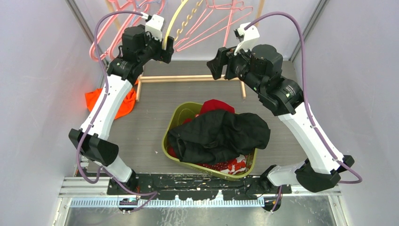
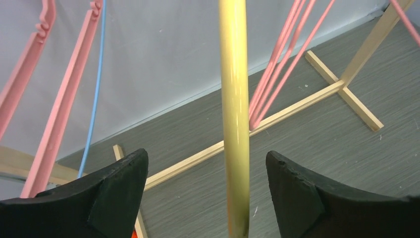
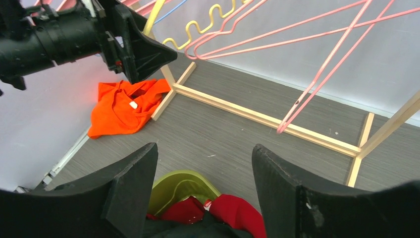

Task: Remove the skirt from the hanger
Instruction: Place the hanger at the clothesline, then reset both arms

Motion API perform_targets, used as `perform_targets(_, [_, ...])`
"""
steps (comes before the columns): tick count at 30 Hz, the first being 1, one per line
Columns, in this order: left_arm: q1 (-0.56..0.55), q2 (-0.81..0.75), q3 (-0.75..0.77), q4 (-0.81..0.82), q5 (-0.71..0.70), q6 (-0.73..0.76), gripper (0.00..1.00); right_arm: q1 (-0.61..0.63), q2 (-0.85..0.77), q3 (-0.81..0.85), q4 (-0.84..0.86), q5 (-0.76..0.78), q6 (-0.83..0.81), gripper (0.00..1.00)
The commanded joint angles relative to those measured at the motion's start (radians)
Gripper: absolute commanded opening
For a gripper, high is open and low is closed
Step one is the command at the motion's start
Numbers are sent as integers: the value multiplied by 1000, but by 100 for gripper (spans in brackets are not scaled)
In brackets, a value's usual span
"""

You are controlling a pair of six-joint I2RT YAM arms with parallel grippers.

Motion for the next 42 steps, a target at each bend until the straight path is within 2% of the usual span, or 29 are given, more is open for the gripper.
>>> perform_targets(1, [4, -87, 13, 48, -9, 14, 91, 0, -4, 0, 25, 14, -32, 75])
perform_targets(3, [5, -106, 15, 35, -20, 22, 93, -1, -9, -9, 27, 20, -39, 76])
perform_targets(4, [5, -116, 15, 28, -27, 27, 99, -1, -10, -14, 28, 23, -48, 76])
perform_targets(5, [4, -128, 16, 17, -33, 32, 100, 0, -10, -16, 27, 26, -54, 77])
perform_targets(10, [5, -213, -10, -39, -53, 45, 100, -1, -9, -27, 28, 61, -73, 77])
perform_targets(15, [5, -336, -154, -100, -98, 8, 99, -1, 3, -71, -6, 157, -108, 81])
perform_targets(16, [4, -371, -182, -131, -125, -3, 100, 0, 9, -77, -19, 215, -117, 82])
perform_targets(18, [5, -426, -229, -188, -209, -7, 100, -1, 26, -83, -41, 402, -134, 99])
perform_targets(20, [5, -474, -272, -239, -295, -7, 100, -3, 51, -72, -56, 571, -151, 100])
perform_targets(22, [5, -516, -311, -280, -365, -22, 100, -13, 70, -64, -62, 665, -158, 100])
perform_targets(27, [4, -576, -354, -448, -395, -209, 100, -76, 54, -130, -64, 650, -55, 100])
perform_targets(29, [5, -581, -368, -519, -388, -255, 100, -134, 36, -174, -77, 635, 22, 100])
perform_targets(32, [5, -579, -368, -596, -461, -301, 100, -243, 11, -238, -103, 578, 136, 100])
perform_targets(36, [4, -568, -345, -652, -532, -326, 100, -265, 2, -307, -77, 588, 126, 100])
perform_targets(42, [4, -579, -345, -646, -570, -338, 100, -268, 34, -317, -72, 579, 137, 100])
